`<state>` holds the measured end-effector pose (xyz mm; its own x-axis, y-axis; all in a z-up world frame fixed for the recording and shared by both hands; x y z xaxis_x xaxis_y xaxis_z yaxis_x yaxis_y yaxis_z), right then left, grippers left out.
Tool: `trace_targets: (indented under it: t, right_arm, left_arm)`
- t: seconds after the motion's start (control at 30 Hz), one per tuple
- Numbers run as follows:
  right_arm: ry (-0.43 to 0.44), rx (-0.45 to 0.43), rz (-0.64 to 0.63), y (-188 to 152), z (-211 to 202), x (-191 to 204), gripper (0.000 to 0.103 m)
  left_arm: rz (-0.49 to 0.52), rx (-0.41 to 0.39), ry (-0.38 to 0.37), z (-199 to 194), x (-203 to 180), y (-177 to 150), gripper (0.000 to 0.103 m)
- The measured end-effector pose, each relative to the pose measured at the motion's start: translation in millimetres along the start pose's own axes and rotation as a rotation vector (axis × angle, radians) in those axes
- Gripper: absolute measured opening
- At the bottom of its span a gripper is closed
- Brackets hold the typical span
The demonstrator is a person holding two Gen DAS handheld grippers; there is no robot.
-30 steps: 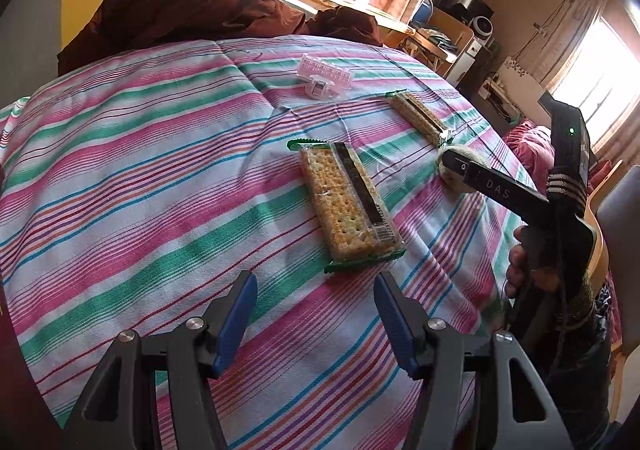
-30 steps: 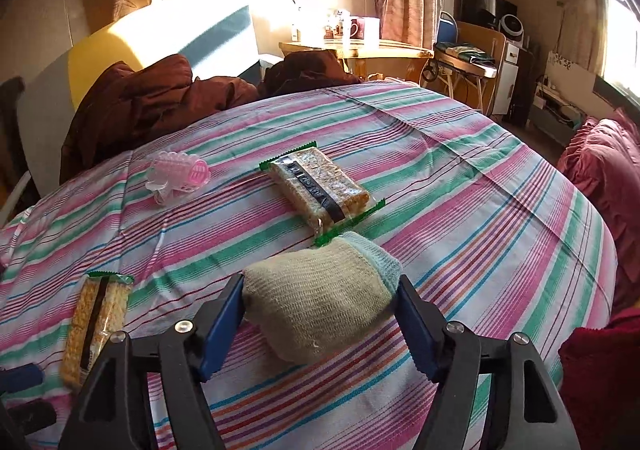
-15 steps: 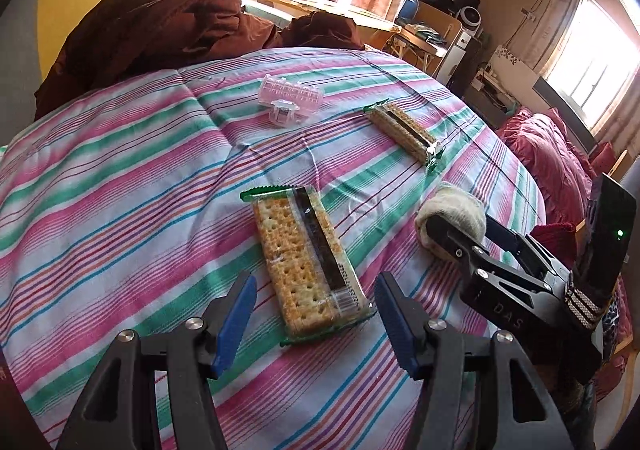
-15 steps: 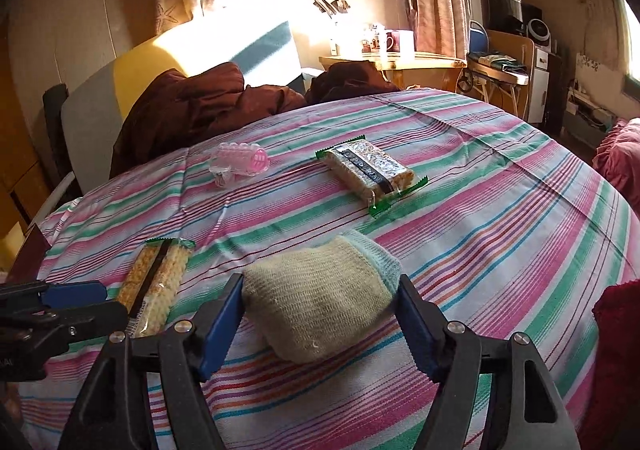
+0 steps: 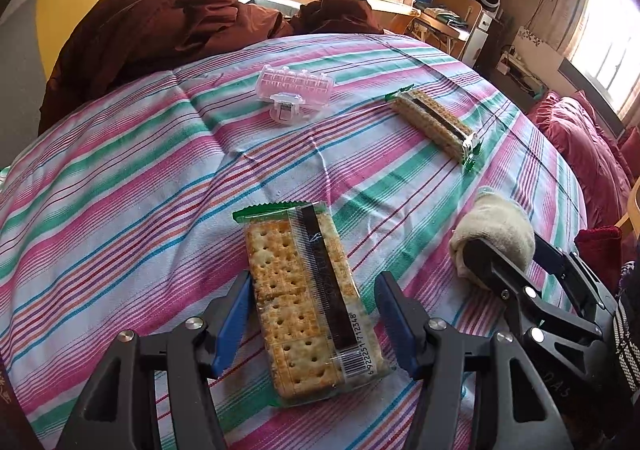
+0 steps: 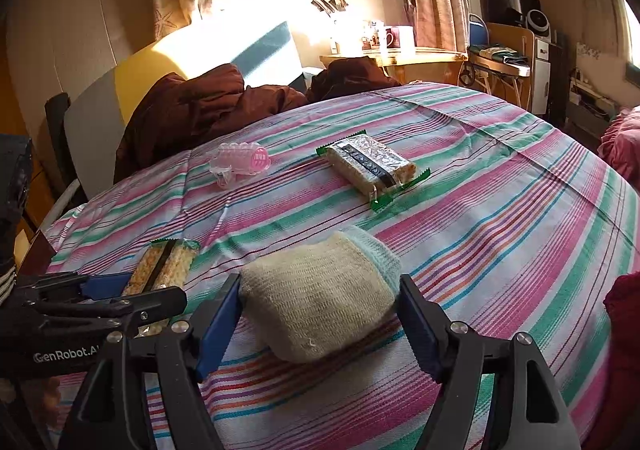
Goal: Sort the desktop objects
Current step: 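Carry the cracker pack and sock over the gold tin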
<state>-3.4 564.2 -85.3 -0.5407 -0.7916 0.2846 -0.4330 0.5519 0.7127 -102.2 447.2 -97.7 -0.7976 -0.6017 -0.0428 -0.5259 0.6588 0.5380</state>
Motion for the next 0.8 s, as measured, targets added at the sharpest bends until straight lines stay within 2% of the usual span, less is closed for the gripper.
trace_targets:
  t: [0.13,0.37,0.5,0.57,0.6,0.8]
  right_arm:
    - [-0.007,0.003,-0.003,-0.8,0.3,0.3,0.076]
    - [-0.017,0.008,-0.008,-1.6,0.9,0.3,0.076]
    - [-0.017,0.011,-0.008,-1.8,1.4,0.0,0.076]
    - [-0.016,0.011,-0.007,-1.8,1.4,-0.1,0.076]
    - [-0.017,0.011,-0.008,-1.8,1.5,0.1,0.076]
    - [-0.029,0.006,-0.032,-2.3,1.3,3.4,0.075]
  left_arm:
    - [-0.006,-0.031,-0.028,0.3,2.1,-3.0,0.067]
    - [-0.107,-0.084,-0.118,-3.3,15.3,-6.0,0.067]
    - [-0.064,-0.070,-0.070,-1.4,7.6,-4.0,0.066]
    - [-0.042,-0.073,-0.022,-1.5,5.0,-5.2,0.060]
    - [-0.034,-0.075,0.002,-1.9,4.6,-6.0,0.054]
    - [-0.027,-0.083,0.034,-7.0,7.3,-10.9,0.051]
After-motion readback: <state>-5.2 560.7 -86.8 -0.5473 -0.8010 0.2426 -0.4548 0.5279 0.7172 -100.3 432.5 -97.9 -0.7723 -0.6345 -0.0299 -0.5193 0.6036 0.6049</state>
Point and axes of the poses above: each gripper's, at about its wrist camera, not at the fingertips, and z roughly the way its jaws point, x to its left, y to its top, the point moved 5 cm from there along z, roughly the way its jaws point, and after that the axes turned 9 degrees about z, right-handed, at the moved point
